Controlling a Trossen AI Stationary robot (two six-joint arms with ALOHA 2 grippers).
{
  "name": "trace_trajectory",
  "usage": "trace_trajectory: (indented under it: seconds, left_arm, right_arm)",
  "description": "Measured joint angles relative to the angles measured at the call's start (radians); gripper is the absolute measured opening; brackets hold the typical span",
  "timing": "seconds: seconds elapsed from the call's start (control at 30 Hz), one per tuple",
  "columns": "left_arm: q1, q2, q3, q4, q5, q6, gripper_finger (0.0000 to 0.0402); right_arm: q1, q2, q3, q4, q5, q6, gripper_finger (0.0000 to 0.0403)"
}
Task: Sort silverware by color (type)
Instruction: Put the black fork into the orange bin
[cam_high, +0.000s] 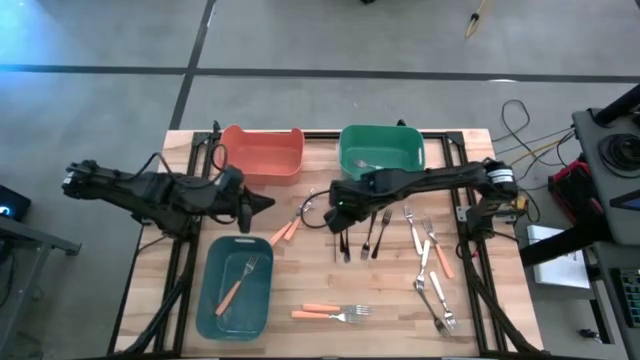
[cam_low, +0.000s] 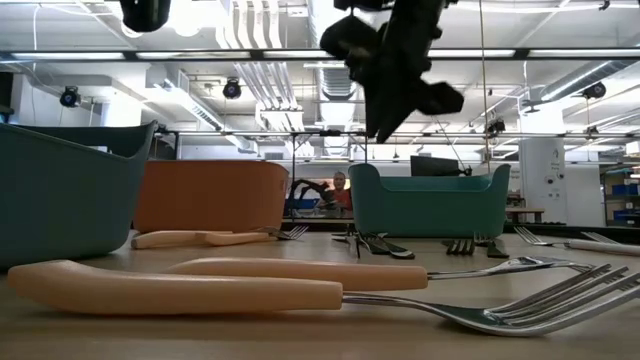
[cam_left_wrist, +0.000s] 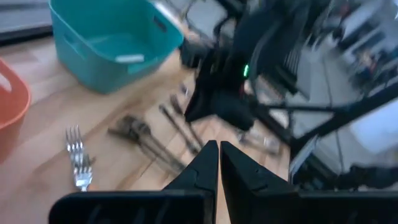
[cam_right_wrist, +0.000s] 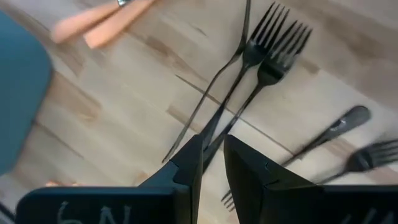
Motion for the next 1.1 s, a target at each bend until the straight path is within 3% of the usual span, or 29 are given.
trace_trajectory:
  seconds: [0.33,0.77,1.1]
  left_arm:
    - [0.001,-0.018,-0.028,0.061,-0.099,-0.004,0.0000]
    - [0.001,-0.024,-0.025,0.059,-0.104,-0.001,0.0000]
    - [0.001,-0.024,-0.025,0.057,-0.105,-0.002,0.0000]
  right_arm:
    - [0.005,0.127,0.000,0.113,-0.002,-0.010,0.0068]
    - [0.002,0.189,-0.003,0.154,0.063,0.006,0.0167]
    - [0.006,0.264,-0.003,0.179,0.060,0.006,0.0161]
